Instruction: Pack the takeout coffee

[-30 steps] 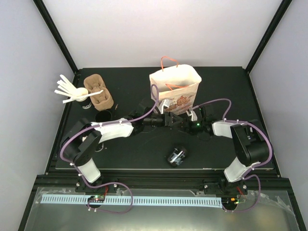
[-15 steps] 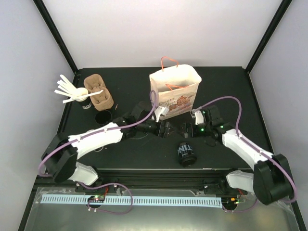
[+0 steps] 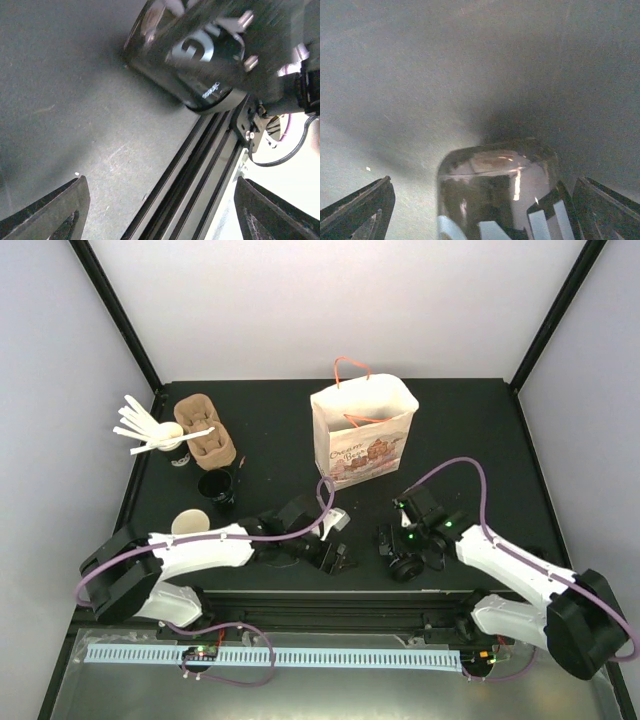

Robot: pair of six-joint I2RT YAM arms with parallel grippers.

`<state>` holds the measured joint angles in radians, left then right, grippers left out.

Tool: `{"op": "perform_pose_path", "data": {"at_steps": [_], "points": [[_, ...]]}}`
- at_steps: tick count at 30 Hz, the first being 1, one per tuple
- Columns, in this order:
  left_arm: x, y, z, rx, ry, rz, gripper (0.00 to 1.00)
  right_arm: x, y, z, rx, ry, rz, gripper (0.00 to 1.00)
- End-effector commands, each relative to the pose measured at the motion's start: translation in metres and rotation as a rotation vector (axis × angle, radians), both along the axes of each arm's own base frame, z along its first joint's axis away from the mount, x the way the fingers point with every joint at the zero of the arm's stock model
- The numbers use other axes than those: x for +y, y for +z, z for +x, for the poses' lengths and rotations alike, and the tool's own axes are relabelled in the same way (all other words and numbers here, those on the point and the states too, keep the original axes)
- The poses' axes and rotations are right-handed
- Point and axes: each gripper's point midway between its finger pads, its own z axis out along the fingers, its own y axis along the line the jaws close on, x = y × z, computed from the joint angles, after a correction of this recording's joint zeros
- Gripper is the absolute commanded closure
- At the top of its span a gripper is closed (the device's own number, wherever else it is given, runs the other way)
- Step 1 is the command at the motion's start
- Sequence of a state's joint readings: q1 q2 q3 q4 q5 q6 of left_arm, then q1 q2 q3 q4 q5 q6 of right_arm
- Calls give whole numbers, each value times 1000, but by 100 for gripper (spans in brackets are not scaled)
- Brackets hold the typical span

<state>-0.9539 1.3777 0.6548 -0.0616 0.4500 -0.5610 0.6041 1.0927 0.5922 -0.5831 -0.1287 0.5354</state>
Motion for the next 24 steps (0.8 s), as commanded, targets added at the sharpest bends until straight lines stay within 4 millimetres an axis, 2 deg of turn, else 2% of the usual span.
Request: {"op": "perform_pose_path", "data": {"at_steps": [1, 3, 5, 10, 16, 24], "points": [[-14, 32, 7, -109, 1, -98, 18, -14, -14, -10, 32, -54, -166, 0], [-18, 33, 0, -133, -21, -93, 17, -13, -18, -16, 53, -47, -184, 0], [-23, 33, -7, -162, -38, -84, 17, -9, -22, -21, 76, -38, -168, 5], [-36, 22, -23, -221, -49, -35, 16, 4, -19, -23, 92, -13, -121, 24], [-45, 13, -26, -258, -36, 1, 14, 18, -6, -19, 88, 29, -78, 25], [-39, 24, -24, -345, 30, -28, 8, 49, 12, -11, 136, 9, 52, 25]]}}
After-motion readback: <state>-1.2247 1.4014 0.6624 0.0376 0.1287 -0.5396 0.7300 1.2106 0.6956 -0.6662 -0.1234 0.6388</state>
